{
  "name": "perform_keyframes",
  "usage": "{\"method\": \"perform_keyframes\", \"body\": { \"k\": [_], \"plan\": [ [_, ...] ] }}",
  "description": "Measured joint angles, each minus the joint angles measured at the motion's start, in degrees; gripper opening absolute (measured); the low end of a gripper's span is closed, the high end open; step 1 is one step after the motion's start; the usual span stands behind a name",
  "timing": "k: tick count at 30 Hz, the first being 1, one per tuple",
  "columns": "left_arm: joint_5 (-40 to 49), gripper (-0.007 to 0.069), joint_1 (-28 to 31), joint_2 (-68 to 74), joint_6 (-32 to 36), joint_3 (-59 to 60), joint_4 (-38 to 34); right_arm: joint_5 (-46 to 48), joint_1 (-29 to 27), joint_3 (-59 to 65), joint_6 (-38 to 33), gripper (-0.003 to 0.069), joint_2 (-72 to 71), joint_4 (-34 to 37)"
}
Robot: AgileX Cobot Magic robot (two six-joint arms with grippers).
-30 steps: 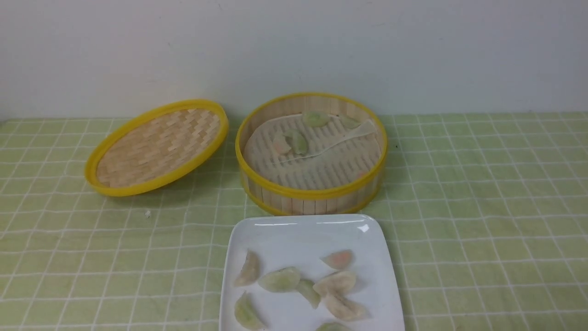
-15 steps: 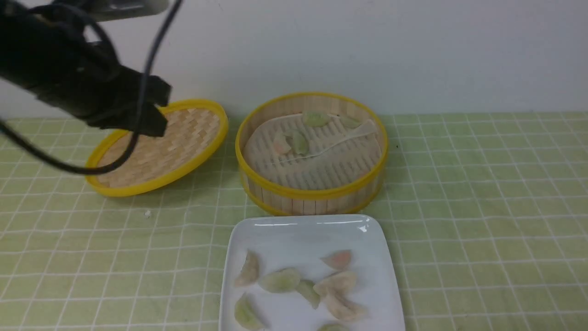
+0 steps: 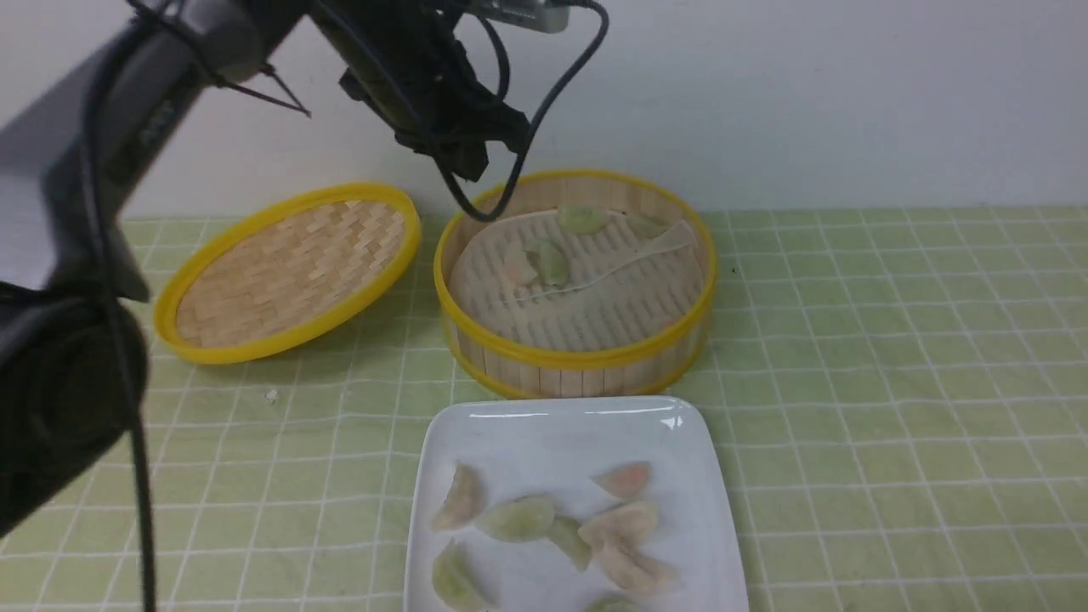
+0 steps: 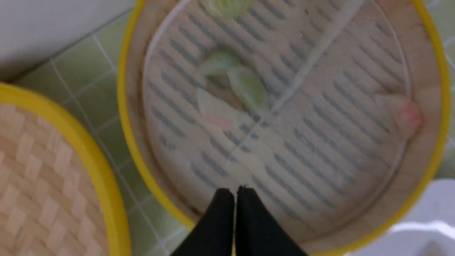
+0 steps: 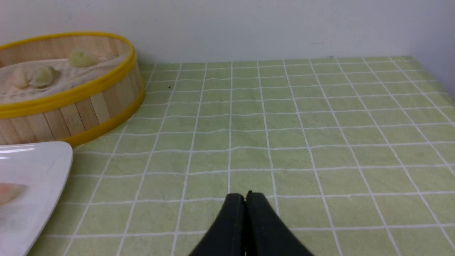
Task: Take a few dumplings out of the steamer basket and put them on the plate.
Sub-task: Use the left arm to grab a dumpling from the steamer
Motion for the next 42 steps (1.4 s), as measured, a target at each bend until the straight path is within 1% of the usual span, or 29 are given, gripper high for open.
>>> {"method": "perform_keyframes", "body": {
  "k": [4, 5, 8, 12, 15, 17, 18, 19, 22, 25, 28, 33, 36, 38, 42],
  "plan": [
    [0.36, -0.0004, 0.02, 8.04, 0.0, -9.19, 0.35, 0.0, 0.0, 0.0, 0.0, -0.0014, 0.0, 0.0],
    [0.37, -0.0001, 0.02, 8.97, 0.14, -9.82, 0.35, 0.0, 0.0, 0.0, 0.0, -0.0014, 0.0, 0.0],
    [0.64, 0.0044, -0.02, 11.91, 1.75, -12.52, -0.01, 0.0, 0.0, 0.0, 0.0, -0.0014, 0.0, 0.0],
    [0.76, 0.0184, -0.09, 13.77, 2.96, -13.11, -0.14, 0.0, 0.0, 0.0, 0.0, -0.0014, 0.0, 0.0],
    [0.76, 0.0351, -0.23, 15.08, 2.97, -13.27, -0.01, 0.0, 0.0, 0.0, 0.0, -0.0014, 0.0, 0.0],
    [0.76, 0.0413, -0.29, 15.63, 2.97, -13.27, 0.2, 0.0, 0.0, 0.0, 0.0, -0.0014, 0.0, 0.0],
    [0.71, 0.0478, -0.41, 16.38, 2.97, -13.27, 0.34, 0.0, 0.0, 0.0, 0.0, -0.0014, 0.0, 0.0],
    [0.52, 0.0517, -0.48, 16.89, 2.97, -13.27, 0.37, 0.0, 0.0, 0.0, 0.0, -0.0014, 0.0, 0.0],
    [-1.38, 0.0587, -0.85, 18.38, 2.97, -13.27, 0.59, 0.0, 0.0, 0.0, 0.0, -0.0014, 0.0, 0.0],
    [-3.18, 0.059, -1.21, 19.67, 2.97, -13.27, 0.95, 0.0, 0.0, 0.0, 0.0, -0.0014, 0.0, 0.0],
    [-4.03, 0.0554, -1.71, 20.72, 2.97, -13.27, 1.27, 0.0, 0.0, 0.0, 0.0, -0.0014, 0.0, 0.0],
    [-5.0, 0.0465, -2.48, 22.08, 2.51, -13.27, 3.39, 0.0, 0.0, 0.0, 0.05, -0.0014, 0.0, 0.0],
    [-4.89, 0.0362, -3.18, 22.12, -0.41, -13.43, 5.92, 0.0, 0.0, 0.0, 0.05, -0.0014, 0.0, 0.0],
    [-3.78, 0.0361, -3.64, 22.12, -2.09, -13.86, 7.36, 0.0, 0.0, 0.0, 0.05, -0.0014, 0.0, 0.0],
    [-0.43, 0.036, -3.76, 21.72, -2.85, -15.01, 8.91, -0.03, 0.0, 0.0, 0.05, -0.0014, 0.0, 0.0]
  ]
}}
